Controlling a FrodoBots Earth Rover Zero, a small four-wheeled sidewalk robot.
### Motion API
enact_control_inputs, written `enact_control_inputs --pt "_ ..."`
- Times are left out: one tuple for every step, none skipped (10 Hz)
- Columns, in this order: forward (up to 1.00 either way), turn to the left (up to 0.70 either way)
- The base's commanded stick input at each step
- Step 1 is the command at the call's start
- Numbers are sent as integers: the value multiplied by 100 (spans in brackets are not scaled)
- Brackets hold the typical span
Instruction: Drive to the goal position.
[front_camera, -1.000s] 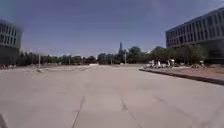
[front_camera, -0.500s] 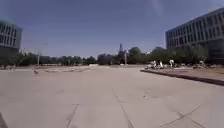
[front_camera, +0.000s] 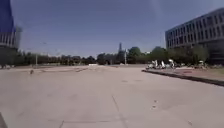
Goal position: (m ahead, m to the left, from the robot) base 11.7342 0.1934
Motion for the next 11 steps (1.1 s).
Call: enact_control_inputs --pt "100 0" --pt "100 0" --pt "100 0" --pt "100 0" --pt "100 0" --pt "100 0" --pt "100 0" --pt "100 0" --pt "100 0" --pt "100 9" --pt "100 26"
